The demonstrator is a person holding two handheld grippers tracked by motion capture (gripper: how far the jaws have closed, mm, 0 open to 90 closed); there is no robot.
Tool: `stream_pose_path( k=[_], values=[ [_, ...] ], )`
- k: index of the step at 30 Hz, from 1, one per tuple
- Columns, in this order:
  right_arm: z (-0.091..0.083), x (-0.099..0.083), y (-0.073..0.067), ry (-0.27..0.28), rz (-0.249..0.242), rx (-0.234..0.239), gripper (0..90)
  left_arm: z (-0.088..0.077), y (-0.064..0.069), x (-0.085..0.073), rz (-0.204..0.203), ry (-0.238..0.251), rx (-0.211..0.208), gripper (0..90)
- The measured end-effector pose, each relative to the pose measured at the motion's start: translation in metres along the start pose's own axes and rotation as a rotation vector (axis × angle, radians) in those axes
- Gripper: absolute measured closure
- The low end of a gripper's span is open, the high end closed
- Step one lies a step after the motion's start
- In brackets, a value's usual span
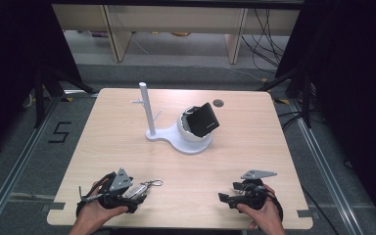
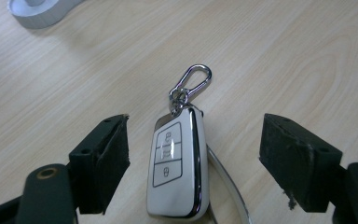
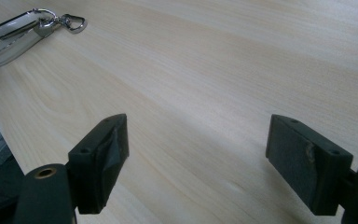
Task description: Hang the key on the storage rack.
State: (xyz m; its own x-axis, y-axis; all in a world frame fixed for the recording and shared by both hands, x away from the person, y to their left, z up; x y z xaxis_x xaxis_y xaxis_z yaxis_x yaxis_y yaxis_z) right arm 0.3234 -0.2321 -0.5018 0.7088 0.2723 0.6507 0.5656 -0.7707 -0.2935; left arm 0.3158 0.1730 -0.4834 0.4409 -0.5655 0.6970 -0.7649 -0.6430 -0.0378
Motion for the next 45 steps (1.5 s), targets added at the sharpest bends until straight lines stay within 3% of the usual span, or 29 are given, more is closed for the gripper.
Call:
stream_pose_path(
  k=[1,3,4,9,10,11,12,13,14,15,19,20,21,23,24,27,28,30,32,34,37,38,40,43,45],
  values=[
    [-0.001,0.000,0.001,0.009,-0.026,0.003,22.1,0.002,-0.001,0.003,0.007,-0.011,-0.002,23.5],
    [-0.002,0.001,0.001,0.011,-0.025,-0.002,22.3,0.007,-0.002,0.008,0.011,-0.024,-0.007,23.0],
    [-0.002,0.001,-0.001,0.006,0.002,0.012,22.5,0.010,-0.003,0.011,0.012,-0.029,-0.012,22.2],
    [0.000,0.000,-0.002,0.011,-0.008,0.022,24.0,0.019,-0.006,0.028,0.052,-0.067,-0.024,26.7],
    [-0.001,0.001,-0.001,0.007,-0.029,0.001,24.1,0.021,-0.008,0.032,0.072,-0.094,-0.034,27.6],
    [-0.002,0.001,-0.004,0.000,-0.001,0.008,24.2,0.024,-0.009,0.036,0.087,-0.117,-0.047,27.9],
    [-0.001,0.001,-0.001,0.019,-0.040,0.024,24.4,0.027,-0.010,0.040,0.089,-0.144,-0.049,27.9],
    [-0.001,0.001,-0.002,0.018,-0.044,0.027,24.6,0.031,-0.012,0.042,0.103,-0.175,-0.054,29.6],
    [-0.001,0.001,-0.004,0.014,-0.019,0.030,24.9,0.035,-0.014,0.045,0.133,-0.226,-0.065,32.4],
    [-0.001,0.002,-0.002,0.015,-0.053,0.016,25.0,0.039,-0.016,0.047,0.133,-0.279,-0.071,32.5],
    [-0.002,0.002,-0.002,0.014,-0.058,0.021,25.1,0.053,-0.018,0.053,0.171,-0.391,-0.086,40.0],
    [-0.002,0.001,-0.004,0.005,-0.035,0.030,25.2,0.056,-0.018,0.054,0.177,-0.400,-0.089,42.4],
    [-0.002,0.001,-0.004,0.004,-0.034,0.029,25.2,0.058,-0.017,0.055,0.166,-0.412,-0.093,45.1],
    [0.000,0.001,-0.005,0.013,-0.031,0.046,25.3,0.062,-0.017,0.057,0.182,-0.439,-0.097,46.6],
    [0.000,0.001,-0.004,0.007,-0.041,0.028,25.4,0.063,-0.017,0.058,0.187,-0.447,-0.101,48.6],
    [0.000,0.001,-0.005,0.005,-0.044,0.032,25.8,0.067,-0.016,0.060,0.194,-0.479,-0.113,51.1],
    [-0.001,0.001,-0.006,0.001,-0.022,0.036,26.2,0.068,-0.016,0.060,0.196,-0.493,-0.120,52.6],
    [0.000,0.001,-0.004,0.012,-0.055,0.027,26.7,0.071,-0.017,0.062,0.200,-0.512,-0.134,54.9],
    [0.000,0.001,-0.006,0.004,-0.036,0.032,26.7,0.073,-0.017,0.064,0.195,-0.529,-0.152,59.5],
    [0.001,0.001,-0.004,0.010,-0.062,0.030,26.7,0.075,-0.018,0.067,0.218,-0.562,-0.168,64.2],
    [0.000,0.001,-0.006,0.006,-0.055,0.036,27.9,0.077,-0.016,0.070,0.229,-0.614,-0.182,65.7],
    [0.000,0.002,-0.004,0.020,-0.084,0.024,27.9,0.078,-0.016,0.071,0.233,-0.635,-0.185,65.9],
    [0.000,0.001,-0.007,0.007,-0.047,0.036,27.9,0.079,-0.013,0.072,0.252,-0.676,-0.187,66.2],
    [0.000,0.001,-0.005,0.011,-0.058,0.032,27.9,0.082,-0.011,0.075,0.272,-0.719,-0.182,66.3],
    [0.000,0.001,-0.006,0.011,-0.055,0.034,28.0,0.083,-0.009,0.076,0.263,-0.745,-0.183,66.9]
  ],
)
Point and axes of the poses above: each handheld gripper's, and its own axes: z roughly forward along the jaws, x roughly out of its top, y roughly to its right, the point moved 1 cm from there along z, roughly forward along the jaws, and after that the axes turned 1 degree about -x, right-handed, at the moved point
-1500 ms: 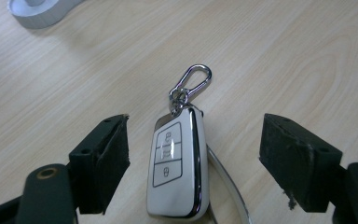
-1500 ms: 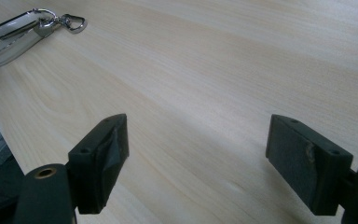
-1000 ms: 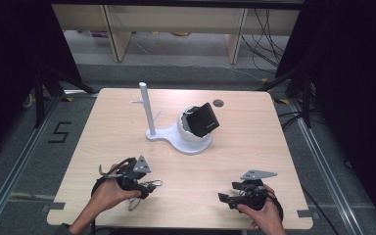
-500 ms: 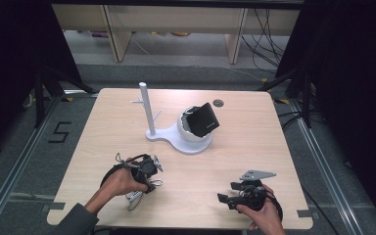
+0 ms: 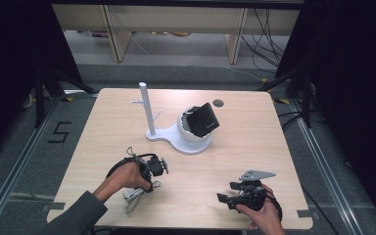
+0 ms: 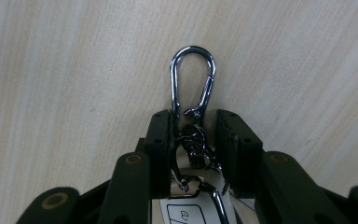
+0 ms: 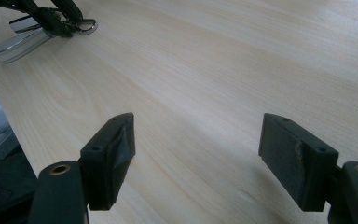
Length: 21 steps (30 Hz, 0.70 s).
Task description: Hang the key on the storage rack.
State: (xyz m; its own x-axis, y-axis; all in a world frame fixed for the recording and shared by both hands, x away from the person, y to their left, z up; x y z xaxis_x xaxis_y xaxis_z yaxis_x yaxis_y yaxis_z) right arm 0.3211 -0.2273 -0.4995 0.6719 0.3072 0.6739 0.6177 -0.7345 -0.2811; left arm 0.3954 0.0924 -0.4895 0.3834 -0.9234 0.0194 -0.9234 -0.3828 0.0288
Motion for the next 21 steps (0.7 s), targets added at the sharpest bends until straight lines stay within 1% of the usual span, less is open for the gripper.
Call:
stream_pose_path(
  k=[1,2,3,4,5,6,7,8,9,10,11,13,15,16,18,20,21],
  values=[
    [0.0002,0.0004,0.0013,0.009,-0.031,-0.002,28.1,-0.0001,0.0002,0.0011,-0.001,-0.004,-0.007,68.2],
    [0.0009,0.0002,0.0010,0.011,-0.031,0.005,28.3,0.0000,-0.0001,0.0020,0.003,-0.007,-0.007,72.8],
    [0.0026,0.0000,0.0012,0.018,-0.031,0.026,28.3,-0.0005,-0.0006,0.0027,0.002,-0.015,-0.010,74.1],
    [0.0018,0.0001,0.0013,0.014,-0.035,0.007,28.3,-0.0006,-0.0007,0.0031,0.004,-0.017,-0.011,74.6],
    [0.0017,0.0000,0.0013,0.016,-0.035,-0.004,28.3,-0.0004,-0.0002,0.0031,0.002,-0.016,-0.009,74.8],
    [0.0018,0.0000,0.0009,0.007,-0.030,0.008,28.3,-0.0004,0.0001,0.0030,0.001,-0.015,-0.008,74.8],
    [0.0011,-0.0006,-0.0020,-0.007,0.005,0.004,28.3,-0.0005,0.0000,0.0029,0.002,-0.016,-0.009,74.9],
    [0.0015,-0.0006,-0.0017,-0.005,0.000,0.008,28.3,-0.0004,0.0000,0.0029,0.001,-0.015,-0.009,74.9],
    [0.0019,-0.0004,-0.0003,-0.001,-0.015,0.008,28.3,-0.0004,0.0003,0.0030,0.004,-0.014,-0.005,75.0],
    [0.0018,-0.0004,-0.0004,-0.002,-0.011,0.006,28.3,-0.0004,0.0010,0.0032,0.009,-0.014,0.000,75.0],
    [0.0017,-0.0005,-0.0008,-0.004,-0.006,0.005,28.3,-0.0006,0.0013,0.0035,0.027,-0.017,0.013,75.0],
    [0.0020,-0.0007,-0.0008,-0.004,-0.008,0.010,28.5,-0.0005,0.0031,0.0038,0.030,-0.019,0.020,75.2],
    [0.0022,-0.0006,-0.0007,-0.002,-0.007,0.011,28.5,-0.0006,0.0028,0.0041,0.039,-0.018,0.021,75.3],
    [0.0020,-0.0005,-0.0003,-0.002,-0.012,0.005,28.5,-0.0008,0.0033,0.0041,0.049,-0.019,0.030,75.3],
    [0.0018,-0.0007,-0.0006,-0.003,-0.010,0.006,28.5,-0.0005,0.0054,0.0040,0.049,-0.017,0.025,75.4],
    [0.0019,-0.0006,-0.0003,-0.004,-0.009,0.005,28.6,-0.0009,0.0054,0.0045,0.063,-0.022,0.031,75.4],
    [0.0019,-0.0005,0.0004,0.005,-0.015,0.000,28.6,-0.0008,0.0063,0.0045,0.059,-0.022,0.025,75.4]
  ],
)
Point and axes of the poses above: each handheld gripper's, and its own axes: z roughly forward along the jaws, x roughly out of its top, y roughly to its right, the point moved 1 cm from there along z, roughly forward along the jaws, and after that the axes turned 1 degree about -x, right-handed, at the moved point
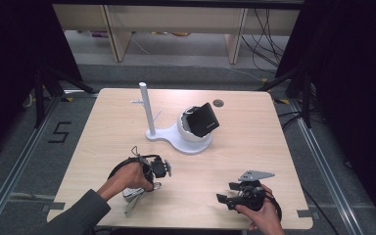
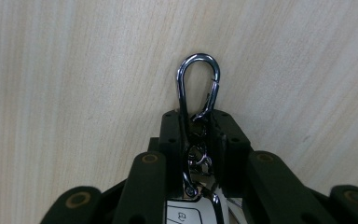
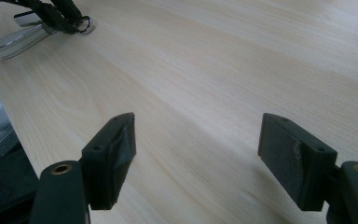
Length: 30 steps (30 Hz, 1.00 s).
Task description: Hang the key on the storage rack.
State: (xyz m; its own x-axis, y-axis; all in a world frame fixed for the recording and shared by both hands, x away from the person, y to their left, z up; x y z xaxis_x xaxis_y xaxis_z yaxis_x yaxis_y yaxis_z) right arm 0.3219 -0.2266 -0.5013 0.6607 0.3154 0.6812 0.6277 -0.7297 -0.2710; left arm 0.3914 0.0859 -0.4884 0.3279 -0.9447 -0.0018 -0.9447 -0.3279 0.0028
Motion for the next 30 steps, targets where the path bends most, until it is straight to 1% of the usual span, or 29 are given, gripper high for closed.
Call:
stream_pose_path(
  k=[2,4,5,6,7,8,9,10,11,12,13,14,15,16,17,18,20,23,24,25,26,28,29,30],
  values=[
    [0.000,0.000,0.000,-0.003,0.004,0.007,28.6,-0.001,0.000,0.000,0.006,0.003,-0.007,75.5],
    [0.000,0.000,0.000,-0.007,0.009,0.005,28.6,-0.002,-0.002,0.000,-0.001,0.016,-0.001,75.5],
    [0.000,0.000,-0.002,-0.012,0.033,0.023,28.6,-0.004,-0.002,-0.001,-0.007,0.024,-0.001,75.4],
    [0.000,0.000,0.000,-0.005,0.012,0.015,28.6,-0.006,-0.003,-0.002,-0.006,0.030,-0.005,75.5],
    [0.000,0.000,0.000,0.001,0.017,0.018,28.6,-0.008,-0.003,-0.003,-0.007,0.035,-0.014,75.5],
    [0.001,-0.001,0.000,0.006,0.014,0.020,28.6,-0.011,-0.003,-0.004,-0.014,0.048,-0.011,75.5],
    [0.001,0.000,0.000,-0.001,0.012,0.015,28.6,-0.015,-0.004,-0.006,-0.016,0.048,-0.017,75.5],
    [0.001,-0.001,0.000,-0.006,0.024,0.012,28.6,-0.018,-0.005,-0.007,-0.015,0.056,-0.007,75.4],
    [0.000,-0.001,0.001,0.002,0.008,-0.001,28.6,-0.023,-0.007,-0.009,-0.010,0.063,0.010,75.5],
    [0.000,-0.001,0.001,0.001,0.008,-0.002,28.6,-0.026,-0.008,-0.010,-0.008,0.065,0.009,75.5],
    [0.000,0.000,0.001,-0.004,0.006,0.002,28.6,-0.031,-0.008,-0.012,-0.029,0.081,0.007,75.5],
    [0.001,-0.001,0.000,-0.010,0.022,0.011,28.6,-0.035,-0.010,-0.014,-0.023,0.092,0.021,75.5],
    [0.000,-0.001,0.001,-0.005,0.005,-0.001,28.6,-0.040,-0.011,-0.016,-0.029,0.103,0.028,75.5],
    [0.001,-0.001,0.001,-0.005,0.008,0.000,28.6,-0.045,-0.013,-0.018,-0.037,0.110,0.039,75.5],
    [0.000,-0.001,0.000,-0.009,0.023,-0.003,28.6,-0.051,-0.014,-0.020,-0.038,0.112,0.041,75.5],
    [0.001,-0.001,0.001,-0.004,0.008,-0.003,28.6,-0.056,-0.015,-0.023,-0.047,0.121,0.041,75.5],
    [0.001,-0.001,0.002,-0.011,0.008,0.002,28.6,-0.068,-0.019,-0.029,-0.062,0.141,0.045,75.5],
    [0.001,-0.001,0.002,-0.006,0.018,0.000,28.6,-0.085,-0.026,-0.038,-0.091,0.162,0.064,75.5],
    [0.001,-0.001,0.002,-0.011,0.015,0.002,28.6,-0.091,-0.028,-0.040,-0.096,0.166,0.074,75.5],
    [0.001,-0.001,0.002,-0.015,0.016,-0.002,28.6,-0.094,-0.030,-0.042,-0.100,0.166,0.070,75.5],
    [0.001,-0.001,0.003,-0.015,0.011,0.001,28.6,-0.100,-0.032,-0.045,-0.110,0.172,0.085,75.6],
    [0.001,-0.002,0.002,-0.017,0.021,0.004,28.6,-0.108,-0.036,-0.048,-0.117,0.174,0.080,75.7],
    [0.002,-0.002,0.002,-0.017,0.019,0.003,28.6,-0.113,-0.038,-0.049,-0.123,0.185,0.095,75.8],
    [0.002,-0.002,0.003,-0.015,0.014,0.002,28.6,-0.116,-0.040,-0.050,-0.130,0.181,0.094,75.9]
  ],
)
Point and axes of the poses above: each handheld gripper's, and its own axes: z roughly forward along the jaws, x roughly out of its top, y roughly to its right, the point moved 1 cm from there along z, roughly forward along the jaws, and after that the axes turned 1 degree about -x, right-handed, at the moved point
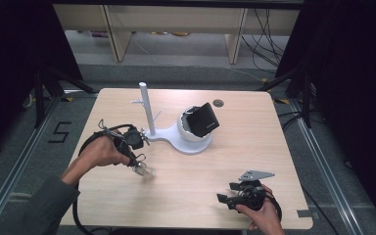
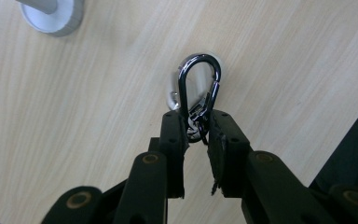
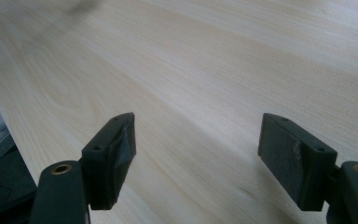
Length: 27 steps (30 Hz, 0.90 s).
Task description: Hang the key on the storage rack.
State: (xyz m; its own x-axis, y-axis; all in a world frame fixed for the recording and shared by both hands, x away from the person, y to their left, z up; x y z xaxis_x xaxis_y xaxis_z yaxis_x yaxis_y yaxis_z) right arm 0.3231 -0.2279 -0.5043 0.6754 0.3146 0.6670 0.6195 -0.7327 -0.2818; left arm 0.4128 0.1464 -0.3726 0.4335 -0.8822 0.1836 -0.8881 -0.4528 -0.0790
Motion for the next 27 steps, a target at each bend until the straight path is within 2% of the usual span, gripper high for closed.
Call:
stream_pose_path(
  k=[1,2,4,5,6,10,17,18,22,23,25,26,27],
  values=[
    [0.000,0.000,0.002,0.006,-0.025,-0.009,28.6,-0.003,-0.003,0.000,0.000,-0.002,0.004,75.9],
    [0.000,0.000,0.002,0.007,-0.024,-0.009,28.6,-0.007,-0.005,0.000,-0.006,0.005,0.020,76.0],
    [0.000,0.000,0.002,0.006,-0.022,-0.009,28.6,-0.013,-0.009,0.000,-0.016,0.002,0.023,76.0],
    [0.000,0.000,0.000,-0.002,0.011,0.001,28.6,-0.016,-0.011,0.000,-0.014,0.005,0.030,76.1],
    [0.000,0.000,0.000,-0.005,0.015,0.003,28.6,-0.019,-0.012,0.000,-0.018,0.003,0.029,76.1],
    [0.001,0.000,0.001,-0.002,0.005,0.004,28.6,-0.028,-0.017,0.000,-0.038,0.039,0.034,76.2],
    [0.001,-0.001,0.001,-0.008,0.005,-0.001,28.5,-0.040,-0.026,-0.001,-0.072,0.065,0.069,76.4],
    [0.001,-0.001,0.000,-0.013,0.020,-0.003,28.5,-0.041,-0.028,-0.001,-0.073,0.061,0.064,76.5],
    [0.001,-0.001,0.001,-0.006,0.002,-0.005,28.5,-0.050,-0.035,-0.001,-0.087,0.070,0.088,76.6],
    [0.001,-0.001,0.000,-0.013,0.019,-0.006,28.5,-0.050,-0.034,-0.001,-0.106,0.086,0.095,76.7],
    [0.002,-0.001,0.001,-0.008,0.003,-0.005,28.5,-0.054,-0.037,-0.001,-0.100,0.082,0.093,76.7],
    [0.001,-0.001,0.000,-0.012,0.015,-0.005,28.5,-0.055,-0.038,-0.001,-0.107,0.088,0.098,76.7],
    [0.002,-0.001,0.001,-0.009,0.001,-0.004,28.5,-0.057,-0.039,0.000,-0.110,0.088,0.096,76.7]
  ],
)
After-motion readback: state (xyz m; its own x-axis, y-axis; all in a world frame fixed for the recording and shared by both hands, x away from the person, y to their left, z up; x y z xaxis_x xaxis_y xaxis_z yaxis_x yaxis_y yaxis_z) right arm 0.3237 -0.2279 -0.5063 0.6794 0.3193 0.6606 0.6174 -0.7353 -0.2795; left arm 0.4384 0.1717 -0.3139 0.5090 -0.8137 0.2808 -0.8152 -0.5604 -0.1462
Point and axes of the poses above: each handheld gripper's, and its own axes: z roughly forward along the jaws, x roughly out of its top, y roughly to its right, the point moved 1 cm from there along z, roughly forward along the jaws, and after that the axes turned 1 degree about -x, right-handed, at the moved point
